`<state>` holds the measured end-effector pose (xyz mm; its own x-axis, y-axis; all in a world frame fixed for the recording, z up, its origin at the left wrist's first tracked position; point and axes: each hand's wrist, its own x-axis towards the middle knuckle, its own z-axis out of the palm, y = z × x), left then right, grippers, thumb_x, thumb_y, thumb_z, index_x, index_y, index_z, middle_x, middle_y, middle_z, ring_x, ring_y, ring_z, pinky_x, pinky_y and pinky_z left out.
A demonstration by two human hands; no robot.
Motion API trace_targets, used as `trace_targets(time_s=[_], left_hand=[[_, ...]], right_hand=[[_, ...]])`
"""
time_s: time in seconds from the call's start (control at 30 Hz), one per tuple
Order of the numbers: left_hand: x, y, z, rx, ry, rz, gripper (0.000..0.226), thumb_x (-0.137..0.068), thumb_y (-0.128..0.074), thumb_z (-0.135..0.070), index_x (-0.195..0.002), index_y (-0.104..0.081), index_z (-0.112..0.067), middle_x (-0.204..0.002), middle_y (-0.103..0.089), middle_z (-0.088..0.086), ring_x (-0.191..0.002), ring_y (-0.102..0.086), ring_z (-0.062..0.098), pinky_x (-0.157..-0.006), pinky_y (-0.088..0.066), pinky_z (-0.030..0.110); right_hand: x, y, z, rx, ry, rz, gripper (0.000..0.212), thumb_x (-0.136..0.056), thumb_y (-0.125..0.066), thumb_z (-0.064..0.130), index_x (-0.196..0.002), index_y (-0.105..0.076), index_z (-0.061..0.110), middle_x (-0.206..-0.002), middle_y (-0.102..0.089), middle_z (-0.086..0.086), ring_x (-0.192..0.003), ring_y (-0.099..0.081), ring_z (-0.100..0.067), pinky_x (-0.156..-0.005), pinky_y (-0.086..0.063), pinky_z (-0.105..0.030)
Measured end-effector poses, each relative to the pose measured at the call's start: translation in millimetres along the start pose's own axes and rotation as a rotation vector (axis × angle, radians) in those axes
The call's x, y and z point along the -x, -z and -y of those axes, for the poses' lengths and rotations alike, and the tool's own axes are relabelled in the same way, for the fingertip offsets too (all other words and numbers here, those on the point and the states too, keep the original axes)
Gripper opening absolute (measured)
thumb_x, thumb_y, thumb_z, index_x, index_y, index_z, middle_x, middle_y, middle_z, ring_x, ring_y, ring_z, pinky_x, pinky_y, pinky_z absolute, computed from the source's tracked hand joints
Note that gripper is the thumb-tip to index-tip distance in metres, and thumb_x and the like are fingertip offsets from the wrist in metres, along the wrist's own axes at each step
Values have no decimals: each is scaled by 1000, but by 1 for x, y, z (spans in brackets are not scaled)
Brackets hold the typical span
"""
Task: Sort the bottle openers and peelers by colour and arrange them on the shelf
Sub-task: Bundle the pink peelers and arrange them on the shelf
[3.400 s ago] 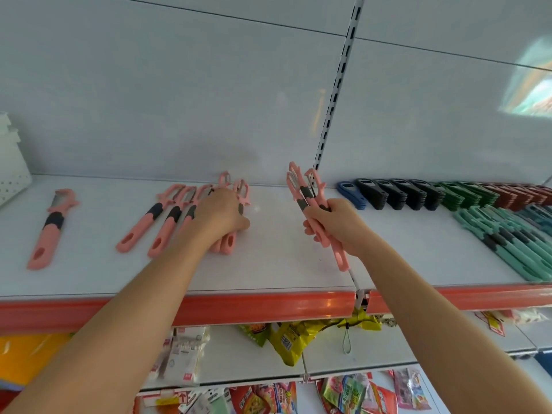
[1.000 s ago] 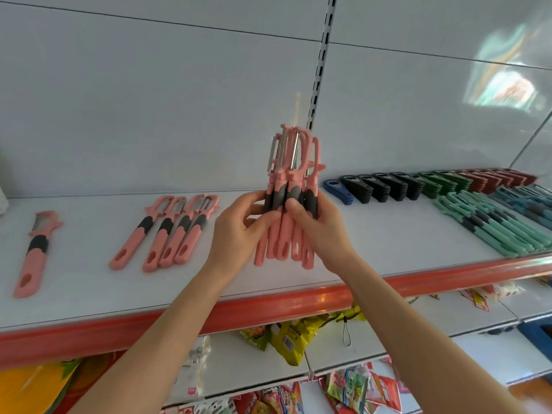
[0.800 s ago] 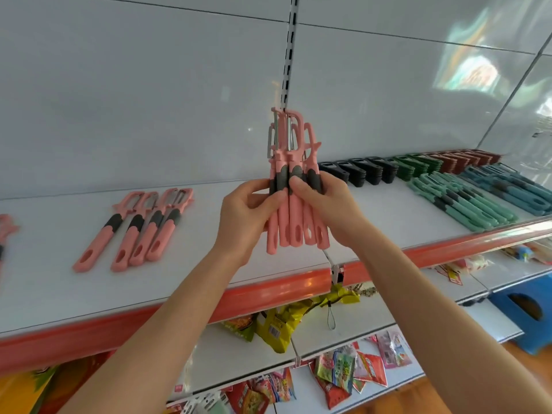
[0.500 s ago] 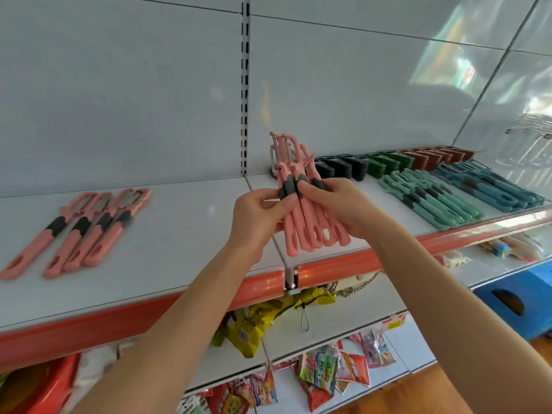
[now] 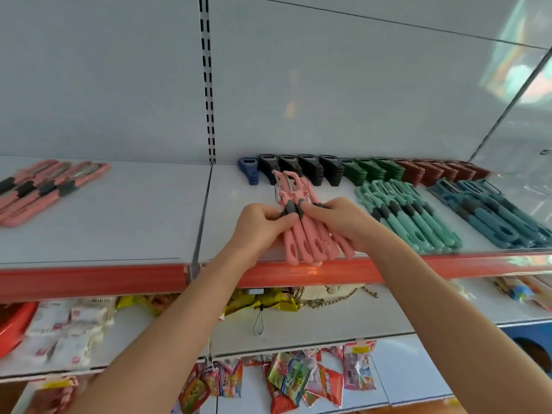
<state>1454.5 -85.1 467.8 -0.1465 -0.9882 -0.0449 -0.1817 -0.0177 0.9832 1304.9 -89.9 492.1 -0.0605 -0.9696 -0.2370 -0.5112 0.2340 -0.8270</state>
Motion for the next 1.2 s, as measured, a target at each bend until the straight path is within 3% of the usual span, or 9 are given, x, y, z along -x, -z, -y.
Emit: trace_targets(time_s=[0.17,0.3,0.43,0.6,0.8,0.93,1.0,1.13,1.2], left_hand=[[-3,-10,-1,-118,-5,-92,14,-83,-66,-21,-71,-67,-15,-86,-70,17,-82,-66,28,-79,-52,40],[-10,-15,0,-187,-43,-116,23,-83,-67,-22,-86,-69,1,-86,-69,20,-83,-65,33,-80,-53,46],[-15,-19,4,-296,-87,-132,32,-83,-67,-26,-100,-66,0,-92,-68,13,-84,-64,25,-79,-52,35],[-21,-22,4,-452,-148,-160,40,-84,-65,-29,-113,-60,-2,-107,-65,12,-85,-52,12,-72,-38,22],[-26,-25,7,-451,-168,-166,40,-85,-64,-28,-116,-59,-4,-108,-65,12,-84,-54,12,-73,-41,22],[-25,-27,5,-484,-185,-173,34,-86,-62,-27,-112,-61,-5,-106,-65,11,-82,-53,11,-71,-39,21],[-23,-26,2,-508,-192,-159,32,-88,-59,-28,-111,-62,-6,-108,-65,10,-85,-54,12,-72,-37,21],[-12,-20,-4,-556,-268,6,25,-90,-56,-24,-102,-66,-6,-101,-66,9,-89,-58,20,-74,-45,27],[-5,-14,-5,-615,-308,104,28,-89,-57,-24,-106,-64,-4,-96,-59,2,-87,-52,13,-70,-40,21]], right_hand=[[-7,5,-8,-6,3,-25,36,-89,-57,31,-93,-64,-4,-77,-61,-14,-62,-55,-18,-58,-46,-27],[-10,7,-11,-20,25,-72,35,-89,-56,25,-95,-63,-9,-78,-60,-17,-65,-55,-21,-60,-45,-29],[-8,11,-15,38,45,-111,24,-89,-56,26,-79,-58,4,-63,-50,-11,-53,-46,-17,-48,-39,-21],[-6,12,-21,77,67,-178,28,-88,-56,28,-68,-50,9,-53,-40,-4,-46,-38,-14,-46,-31,-23],[-10,10,-26,12,91,-237,30,-87,-58,24,-64,-47,10,-54,-42,-5,-49,-40,-16,-50,-34,-26],[-13,12,-24,77,97,-238,38,-87,-59,24,-57,-39,13,-50,-38,-1,-43,-35,-12,-37,-30,-16],[-14,14,-23,108,107,-238,40,-87,-59,23,-55,-37,14,-48,-36,-1,-42,-32,-12,-33,-25,-14],[-11,23,-23,154,95,-209,37,-87,-58,27,-58,-46,8,-48,-30,-4,-43,-28,-15,-40,-25,-18],[-8,30,-24,140,114,-179,33,-86,-59,27,-64,-54,3,-56,-32,-9,-52,-35,-20,-48,-36,-24]])
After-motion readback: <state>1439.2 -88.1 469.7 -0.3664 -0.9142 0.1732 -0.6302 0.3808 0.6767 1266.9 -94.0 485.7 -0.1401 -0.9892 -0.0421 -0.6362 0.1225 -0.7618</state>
